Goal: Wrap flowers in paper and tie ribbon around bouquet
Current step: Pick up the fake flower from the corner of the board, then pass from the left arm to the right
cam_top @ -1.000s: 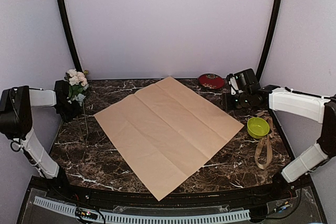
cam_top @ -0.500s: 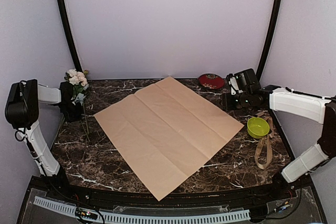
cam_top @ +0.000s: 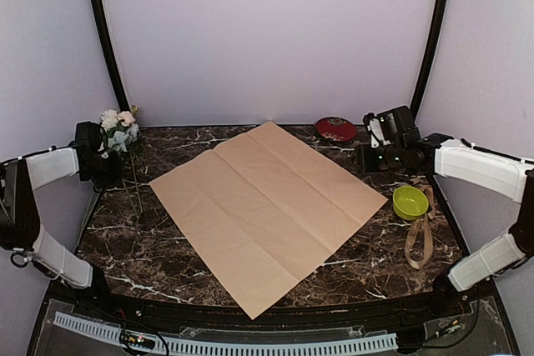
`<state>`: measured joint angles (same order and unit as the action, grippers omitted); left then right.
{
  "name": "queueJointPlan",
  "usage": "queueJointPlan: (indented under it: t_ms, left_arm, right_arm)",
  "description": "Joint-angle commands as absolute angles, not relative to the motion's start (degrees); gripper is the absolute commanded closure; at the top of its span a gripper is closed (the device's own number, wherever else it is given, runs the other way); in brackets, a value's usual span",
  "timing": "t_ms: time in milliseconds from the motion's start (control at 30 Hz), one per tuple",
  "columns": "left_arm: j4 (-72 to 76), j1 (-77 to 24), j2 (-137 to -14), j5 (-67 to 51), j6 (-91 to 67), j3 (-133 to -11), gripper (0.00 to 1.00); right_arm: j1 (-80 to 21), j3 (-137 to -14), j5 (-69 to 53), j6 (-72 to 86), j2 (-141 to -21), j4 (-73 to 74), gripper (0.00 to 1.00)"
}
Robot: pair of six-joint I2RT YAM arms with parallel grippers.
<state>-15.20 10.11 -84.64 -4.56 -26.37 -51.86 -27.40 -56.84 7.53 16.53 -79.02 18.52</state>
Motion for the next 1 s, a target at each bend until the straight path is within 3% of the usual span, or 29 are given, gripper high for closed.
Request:
queueJointPlan:
  t_ms: [0, 333, 600, 800, 967]
  left_arm:
    - [-14.7, 6.7, -72.6, -7.6, -28.7, -49.9, 1.00]
    - [-5.7, -5.6, -55.3, -15.9, -29.6, -47.8, 1.00]
    - [5.6, -13.8, -52.9, -22.6, -25.7, -42.7, 1.00]
    - [17.3, -30.5, -54.8, -18.0, -21.0, -42.3, 1.00]
    - [28.5, -42.9, -60.0, -13.2, -18.4, -42.1, 1.00]
  right_arm:
    - [-27.9, -59.0, 7.7, 16.8, -76.9, 19.2, 0.40]
    - [-29.0, -61.1, 4.8, 17.6, -75.3, 19.8, 0.39]
    - [-34.0, -64.0, -2.0, 15.1, -77.3, 16.0, 0.39]
    - [-41.8, -67.7, -28.8, 17.4, -78.5, -3.5, 0.38]
    - [-45.7, -72.1, -32.0, 24.9, -84.5, -19.4, 0.33]
